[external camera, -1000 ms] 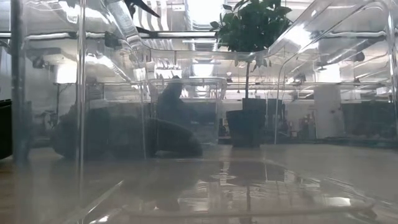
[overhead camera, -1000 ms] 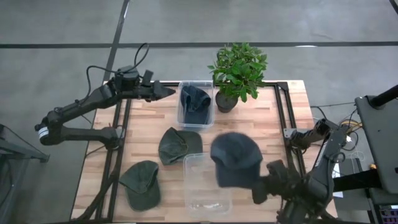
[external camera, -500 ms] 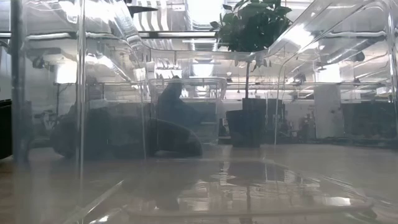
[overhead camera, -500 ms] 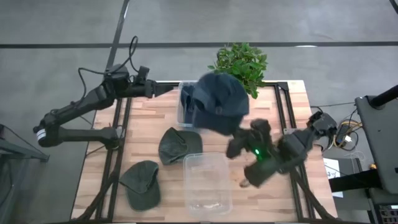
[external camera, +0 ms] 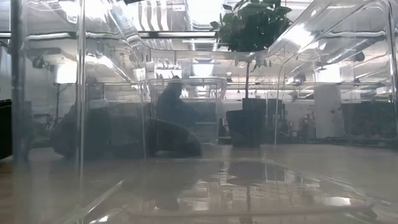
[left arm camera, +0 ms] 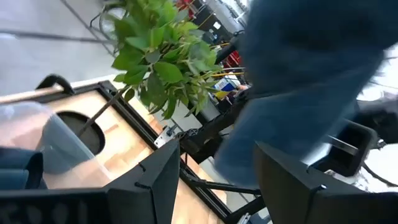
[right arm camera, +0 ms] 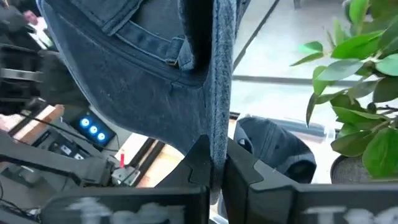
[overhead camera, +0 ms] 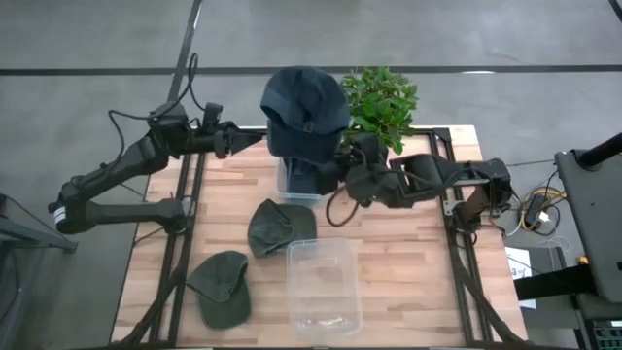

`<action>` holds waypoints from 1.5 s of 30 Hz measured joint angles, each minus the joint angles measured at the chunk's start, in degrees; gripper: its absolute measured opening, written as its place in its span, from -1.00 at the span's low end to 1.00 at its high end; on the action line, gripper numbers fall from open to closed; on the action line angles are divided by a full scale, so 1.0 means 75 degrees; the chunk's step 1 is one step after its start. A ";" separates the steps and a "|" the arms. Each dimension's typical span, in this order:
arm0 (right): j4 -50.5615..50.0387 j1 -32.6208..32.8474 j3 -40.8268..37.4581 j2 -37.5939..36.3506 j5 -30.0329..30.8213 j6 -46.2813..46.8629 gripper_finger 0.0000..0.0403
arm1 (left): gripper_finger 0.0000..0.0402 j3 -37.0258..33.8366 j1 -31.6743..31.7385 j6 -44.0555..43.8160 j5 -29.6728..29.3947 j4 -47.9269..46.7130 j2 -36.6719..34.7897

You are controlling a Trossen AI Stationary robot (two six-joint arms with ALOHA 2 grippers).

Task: Pick & Place hat
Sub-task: Put the blue cap into the top transparent bin

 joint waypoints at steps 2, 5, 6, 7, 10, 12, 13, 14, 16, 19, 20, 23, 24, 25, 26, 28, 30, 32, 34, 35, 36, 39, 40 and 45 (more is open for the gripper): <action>0.0001 -0.0145 -0.0004 0.0009 -0.0243 0.0012 -0.94 | -0.03 0.0000 0.0000 0.0289 -0.0015 0.0001 -0.0094; 0.0010 -0.0268 -0.0004 0.0009 -0.0342 0.0069 -0.94 | -0.03 0.0000 0.0000 0.0759 -0.0040 0.0085 -0.0200; 0.0010 -0.0292 -0.0004 0.0009 -0.0342 0.0085 -0.94 | -0.03 0.0000 0.0000 0.0855 -0.0037 0.0113 -0.0219; 0.0016 -0.0328 -0.0004 0.0008 -0.0345 0.0083 -0.94 | -0.03 0.0000 -0.0006 0.0903 -0.0018 0.0169 -0.0226; 0.0142 -0.0435 -0.0008 0.0009 -0.0451 -0.0003 -0.94 | -0.03 0.0000 -0.0079 0.0926 0.0011 0.0345 -0.0200; 0.0321 -0.0527 -0.0007 0.0012 -0.0567 -0.0101 -0.94 | -0.03 0.0000 -0.0193 0.1018 0.0013 0.0632 -0.0115; 0.0455 -0.0563 -0.0007 0.0062 -0.0597 -0.0168 -0.94 | -0.03 0.0000 -0.0264 0.1070 0.0014 0.0746 -0.0067; 0.0601 -0.0604 -0.0006 0.0087 -0.0627 -0.0216 -0.94 | -0.03 0.0000 -0.0349 0.1107 0.0012 0.0898 -0.0010; 0.0624 -0.0685 -0.0009 0.0121 -0.0741 -0.0318 -0.94 | -0.03 0.0000 -0.0501 0.1248 0.0016 0.1052 0.0061; 0.0623 -0.0740 -0.0044 0.0200 -0.0751 -0.0309 -0.94 | -0.03 0.0000 -0.0574 0.1418 0.0006 0.1075 0.0054; 0.0603 -0.0755 -0.0044 0.0203 -0.0772 -0.0293 -0.94 | -0.03 0.0000 -0.0577 0.1463 -0.0016 0.1058 0.0051; 0.0869 -0.0795 -0.0044 0.0257 -0.0938 -0.0374 -0.94 | -0.03 0.0000 -0.0574 0.1472 -0.0212 0.1004 0.0063; 0.0953 -0.0797 -0.0044 0.0263 -0.1007 -0.0398 -0.94 | -0.04 0.0000 -0.0577 0.1469 -0.0375 0.0982 0.0066; 0.1006 -0.0800 -0.0047 0.0266 -0.1076 -0.0434 -0.94 | -0.05 0.0000 -0.0577 0.1418 -0.0549 0.0985 0.0066; 0.1047 -0.0800 -0.0050 0.0266 -0.1102 -0.0464 -0.94 | -0.07 0.0000 -0.0577 0.1296 -0.0694 0.0991 0.0066; 0.1053 -0.0794 -0.0050 0.0266 -0.1081 -0.0475 -0.94 | -0.15 0.0000 -0.0576 0.1188 -0.0783 0.0987 0.0066; 0.1059 -0.0800 -0.0050 0.0266 -0.1073 -0.0504 -0.94 | -0.27 0.0000 -0.0577 0.1120 -0.0791 0.0945 0.0067; 0.1138 -0.0803 -0.0049 0.0266 -0.1073 -0.0630 -0.94 | -0.45 0.0000 -0.0577 0.0826 -0.0802 0.0851 0.0063; 0.1218 -0.0799 -0.0044 0.0266 -0.1076 -0.0728 -0.94 | -0.68 0.0000 -0.0559 0.0629 -0.0883 0.0798 0.0076; 0.1300 -0.0796 -0.0044 0.0266 -0.1083 -0.0765 -0.94 | -0.81 0.0000 -0.0557 0.0602 -0.0973 0.0776 0.0085; 0.1376 -0.0794 -0.0044 0.0265 -0.1098 -0.0814 -0.93 | -0.89 0.0000 -0.0552 0.0535 -0.1039 0.0716 0.0086; 0.1443 -0.0780 -0.0044 0.0263 -0.1096 -0.1075 -0.93 | -0.93 0.0000 -0.0538 0.0381 -0.1176 0.0646 0.0099; 0.1509 -0.0777 -0.0047 0.0263 -0.1097 -0.1150 -0.93 | -0.94 0.0000 -0.0526 0.0319 -0.1168 0.0645 0.0084; 0.1843 -0.0628 -0.0031 0.0251 -0.1095 -0.1684 -0.89 | -0.96 0.0141 -0.0519 0.0120 -0.1010 0.0586 -0.0096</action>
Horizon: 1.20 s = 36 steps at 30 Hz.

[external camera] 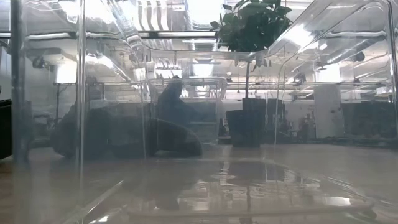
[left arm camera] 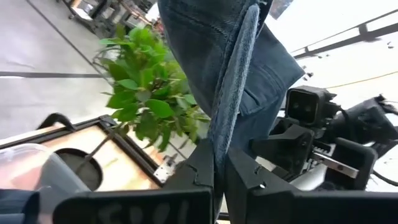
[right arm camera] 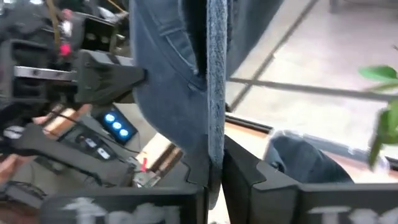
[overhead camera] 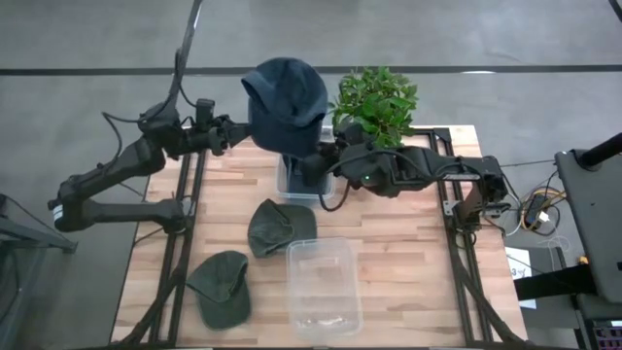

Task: Pick & Place hat
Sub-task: Put the blue cap into the top transparent bin

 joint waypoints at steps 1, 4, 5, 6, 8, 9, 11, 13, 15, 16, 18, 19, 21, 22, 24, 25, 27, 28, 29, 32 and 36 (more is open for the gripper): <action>0.0169 0.0046 0.0009 -0.0001 -0.0007 -0.0140 -0.84 | -0.96 0.0045 0.0000 -0.0028 0.0025 -0.0012 -0.0055; 0.0545 0.0167 0.0012 -0.0006 -0.0079 -0.0545 -0.65 | -0.96 0.0209 0.0020 -0.0077 0.0057 -0.0114 -0.0227; 0.0592 0.0201 0.0012 -0.0006 -0.0088 -0.0671 -0.57 | -0.96 0.0303 0.0032 -0.0074 0.0054 -0.0209 -0.0278; 0.0627 0.0244 0.0012 -0.0006 -0.0092 -0.0779 -0.49 | -0.96 0.0407 0.0033 -0.0073 0.0042 -0.0337 -0.0336; 0.0613 0.0354 0.0062 -0.0006 -0.0094 -0.0977 -0.33 | -0.96 0.0633 0.0035 0.0027 -0.0005 -0.0648 -0.0449; 0.0611 0.0435 0.0114 -0.0006 -0.0092 -0.1147 -0.25 | -0.96 0.0749 0.0040 0.0153 -0.0105 -0.0854 -0.0495; 0.0505 0.0617 0.0208 -0.0015 -0.0058 -0.1495 -0.11 | -0.97 0.1005 0.0045 0.0424 -0.0417 -0.1436 -0.0565; 0.0530 0.0809 0.0320 -0.0017 -0.0034 -0.1903 -0.01 | -0.97 0.1280 0.0047 0.0751 -0.0825 -0.2108 -0.0638; 0.0510 0.0978 0.0433 -0.0017 0.0089 -0.2281 0.07 | -0.97 0.1493 0.0050 0.1010 -0.1239 -0.2838 -0.0675; 0.0540 0.1069 0.0477 -0.0017 0.0214 -0.2394 0.09 | -0.97 0.1580 0.0050 0.1139 -0.1419 -0.3102 -0.0677; 0.0546 0.1217 0.0541 -0.0021 0.0543 -0.2524 0.12 | -0.97 0.1655 0.0050 0.1267 -0.1671 -0.3408 -0.0650; 0.0551 0.1275 0.0561 -0.0027 0.0678 -0.2561 0.13 | -0.97 0.1646 0.0050 0.1299 -0.1738 -0.3508 -0.0617; 0.0557 0.1343 0.0583 -0.0029 0.0830 -0.2675 0.13 | -0.97 0.1543 0.0050 0.1323 -0.1770 -0.3591 -0.0514; 0.0554 0.1369 0.0606 -0.0029 0.0859 -0.2707 0.13 | -0.97 0.1477 0.0050 0.1338 -0.1790 -0.3624 -0.0454; 0.0600 0.1373 0.0641 -0.0029 0.0886 -0.2771 0.12 | -0.97 0.1274 0.0050 0.1357 -0.1881 -0.3746 -0.0312; 0.0706 0.1380 0.0649 -0.0029 0.0884 -0.2850 0.11 | -0.97 0.1143 0.0050 0.1334 -0.1996 -0.3795 -0.0240; 0.0947 0.1411 0.0651 -0.0029 0.0862 -0.3121 0.11 | -0.97 0.0834 0.0054 0.1102 -0.2228 -0.3800 -0.0048; 0.1098 0.1433 0.0651 -0.0029 0.0849 -0.3289 0.11 | -0.97 0.0686 0.0067 0.0935 -0.2255 -0.3803 0.0051; 0.1255 0.1461 0.0651 -0.0029 0.0825 -0.3509 0.11 | -0.97 0.0534 0.0080 0.0760 -0.2268 -0.3774 0.0149; 0.1724 0.1539 0.0651 -0.0026 0.0791 -0.4106 0.11 | -0.97 0.0070 0.0096 0.0367 -0.2244 -0.3556 0.0547; 0.1864 0.1585 0.0697 -0.0027 0.0788 -0.4642 0.11 | -0.97 -0.0225 0.0094 -0.0050 -0.2225 -0.3235 0.1002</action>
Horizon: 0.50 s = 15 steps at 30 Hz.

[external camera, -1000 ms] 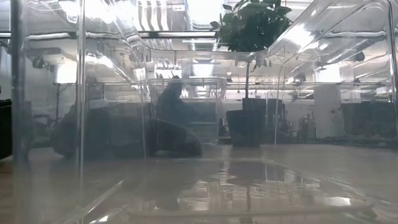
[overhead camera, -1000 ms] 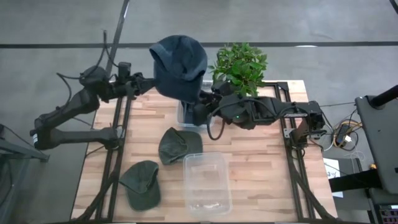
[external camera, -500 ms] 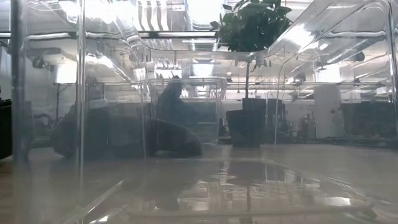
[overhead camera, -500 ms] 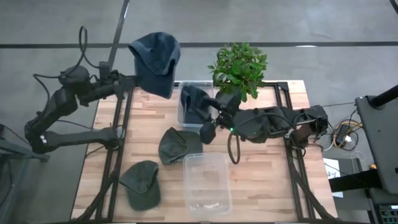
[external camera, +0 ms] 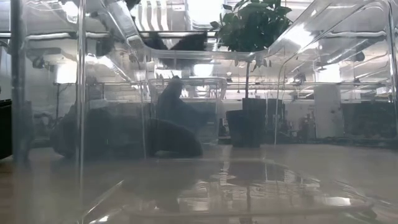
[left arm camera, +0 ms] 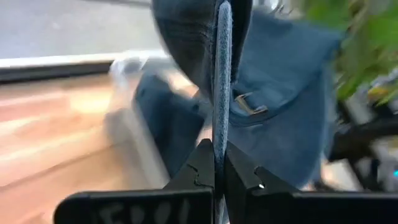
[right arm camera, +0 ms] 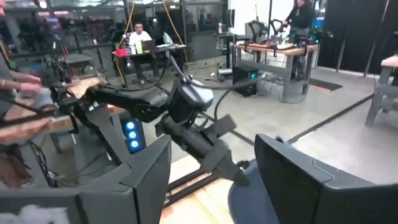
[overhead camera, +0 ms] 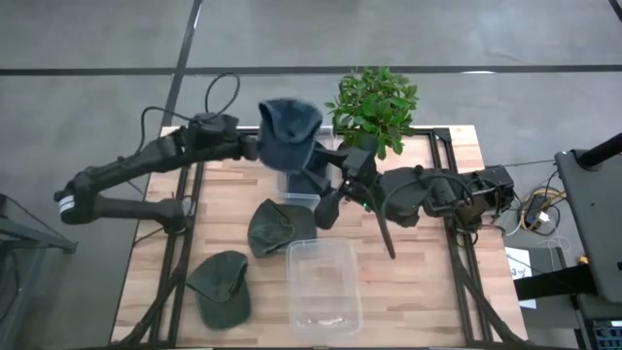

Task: Pick & Place hat
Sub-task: Put the blue cap into the top transparent bin

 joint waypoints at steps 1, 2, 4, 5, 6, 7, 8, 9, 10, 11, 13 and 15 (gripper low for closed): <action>-0.0001 0.0000 0.0001 0.0001 -0.0006 -0.0062 0.11 | -0.97 -0.0023 0.0002 -0.0048 -0.0020 0.0139 0.0095; 0.0004 0.0000 0.0006 0.0001 -0.0018 -0.0086 0.11 | -0.97 -0.0066 0.0002 -0.0075 -0.0064 0.0079 0.0202; 0.0004 0.0000 0.0006 -0.0002 -0.0020 -0.0116 0.11 | -0.97 -0.0156 0.0005 -0.0294 -0.0171 0.0117 0.0433; 0.0004 0.0000 0.0006 -0.0010 -0.0017 -0.0172 0.11 | -0.97 -0.0205 0.0002 -0.0453 -0.0187 0.0335 0.0532; 0.0006 0.0000 0.0006 -0.0014 -0.0019 -0.0242 0.11 | -0.97 -0.0228 0.0002 -0.0581 -0.0176 0.0555 0.0612; 0.0004 0.0000 0.0006 -0.0017 -0.0017 -0.0307 0.11 | -0.97 -0.0228 -0.0001 -0.0668 -0.0159 0.0808 0.0680; 0.0007 0.0000 0.0006 -0.0017 -0.0017 -0.0399 0.11 | -0.97 -0.0228 -0.0001 -0.0773 -0.0166 0.1060 0.0768; 0.0007 -0.0003 0.0006 -0.0017 -0.0017 -0.0482 0.11 | -0.97 -0.0241 -0.0002 -0.0861 -0.0170 0.1227 0.0886; 0.0007 -0.0003 0.0006 -0.0017 -0.0017 -0.0572 0.11 | -0.97 -0.0281 -0.0019 -0.0934 -0.0159 0.1314 0.1021; 0.0007 -0.0003 0.0006 -0.0017 -0.0017 -0.0660 0.11 | -0.97 -0.0307 -0.0040 -0.1035 -0.0164 0.1308 0.1170; 0.0009 -0.0006 0.0006 -0.0017 -0.0015 -0.0773 0.11 | -0.97 -0.0332 -0.0081 -0.1182 -0.0146 0.1266 0.1451; 0.0012 -0.0006 0.0006 -0.0022 -0.0015 -0.0880 0.11 | -0.97 -0.0326 -0.0085 -0.1349 -0.0085 0.1336 0.1640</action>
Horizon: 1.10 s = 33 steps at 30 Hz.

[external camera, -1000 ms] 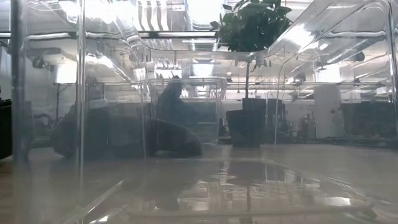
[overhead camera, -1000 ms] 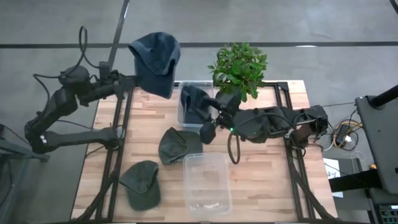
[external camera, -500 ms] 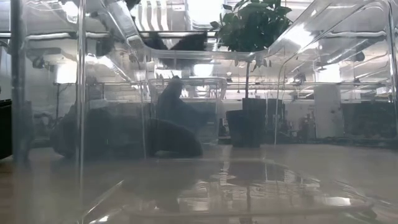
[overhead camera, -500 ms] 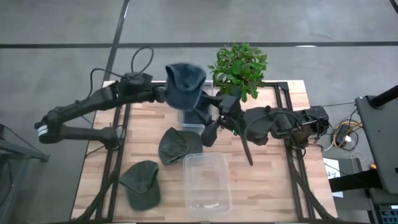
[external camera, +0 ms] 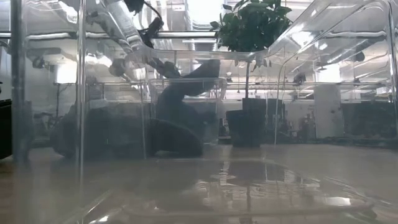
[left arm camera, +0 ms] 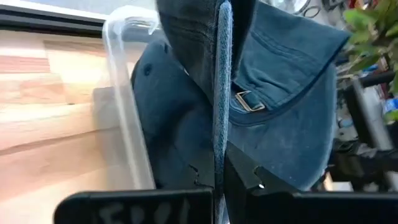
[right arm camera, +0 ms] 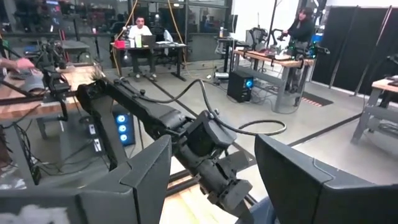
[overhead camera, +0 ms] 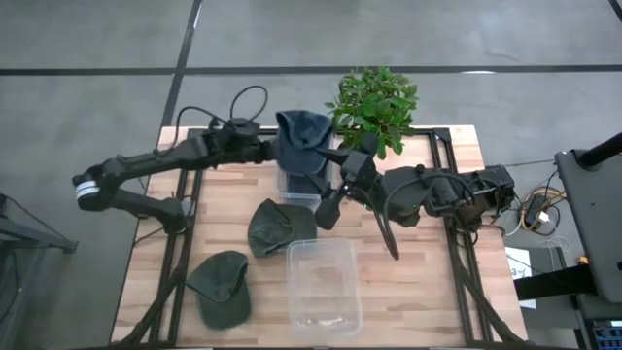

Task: Pick & Place hat
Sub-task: Put the blue cap into the top transparent bin

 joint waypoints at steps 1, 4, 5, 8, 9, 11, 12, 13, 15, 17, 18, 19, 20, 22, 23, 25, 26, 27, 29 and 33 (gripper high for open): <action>0.0000 0.0000 0.0000 -0.0001 0.0002 -0.0064 0.11 | -0.97 0.0015 0.0003 -0.0073 0.0017 0.0066 0.0102; 0.0000 0.0000 0.0000 -0.0004 0.0040 -0.0238 0.11 | -0.97 0.0016 -0.0074 -0.0156 0.0059 0.0105 0.0417; 0.0000 0.0000 0.0000 -0.0004 0.0058 -0.0267 0.11 | -0.96 0.0014 -0.0115 -0.0155 0.0068 0.0111 0.0503; 0.0000 -0.0017 0.0000 -0.0004 0.0078 -0.0369 0.11 | -0.93 0.0017 -0.0193 -0.0111 0.0161 0.0167 0.0747; 0.0000 -0.0032 0.0000 -0.0004 0.0079 -0.0371 0.11 | -0.92 0.0017 -0.0205 -0.0054 0.0196 0.0164 0.0843; -0.0001 -0.0067 0.0000 -0.0014 0.0079 -0.0372 0.11 | -0.92 0.0017 -0.0235 -0.0015 0.0247 0.0144 0.1019; -0.0003 -0.0075 0.0000 -0.0020 0.0081 -0.0373 0.11 | -0.92 0.0017 -0.0248 -0.0027 0.0269 0.0149 0.1084; 0.0000 -0.0079 0.0000 -0.0025 0.0083 -0.0374 0.11 | -0.92 0.0017 -0.0248 -0.0069 0.0305 0.0167 0.1139; 0.0000 -0.0078 0.0000 -0.0047 0.0085 -0.0417 0.11 | -0.92 0.0017 -0.0243 -0.0217 0.0370 0.0173 0.1251; 0.0003 -0.0070 0.0000 -0.0053 0.0085 -0.0482 0.11 | -0.91 0.0017 -0.0239 -0.0354 0.0426 0.0166 0.1321; 0.0003 -0.0064 0.0000 -0.0053 0.0085 -0.0492 0.11 | -0.89 0.0017 -0.0243 -0.0424 0.0491 0.0138 0.1347; 0.0001 -0.0064 0.0000 -0.0053 0.0082 -0.0502 0.11 | -0.88 0.0017 -0.0248 -0.0454 0.0551 0.0096 0.1373; 0.0000 -0.0067 0.0000 -0.0053 0.0082 -0.0502 0.11 | -0.85 0.0017 -0.0248 -0.0455 0.0607 0.0055 0.1394; -0.0003 -0.0069 0.0000 -0.0053 0.0082 -0.0505 0.11 | -0.80 0.0017 -0.0245 -0.0313 0.0762 -0.0038 0.1405; -0.0002 -0.0073 0.0000 -0.0053 0.0082 -0.0507 0.11 | -0.76 0.0017 -0.0245 -0.0203 0.0834 -0.0127 0.1392; 0.0000 -0.0073 0.0000 -0.0053 0.0082 -0.0541 0.11 | -0.68 0.0020 -0.0245 -0.0091 0.1035 -0.0303 0.1366; 0.0001 -0.0073 0.0000 -0.0053 0.0082 -0.0556 0.11 | -0.63 0.0020 -0.0245 -0.0081 0.1116 -0.0364 0.1346; 0.0000 -0.0073 0.0000 -0.0053 0.0082 -0.0569 0.11 | -0.58 0.0019 -0.0245 -0.0074 0.1150 -0.0394 0.1288; -0.0003 -0.0088 -0.0003 -0.0053 0.0080 -0.0569 0.11 | -0.47 0.0014 -0.0248 -0.0005 0.1194 -0.0409 0.1142; 0.0003 -0.0153 -0.0003 -0.0053 0.0082 -0.0566 0.11 | -0.26 0.0014 -0.0245 -0.0190 0.1324 -0.0430 0.0774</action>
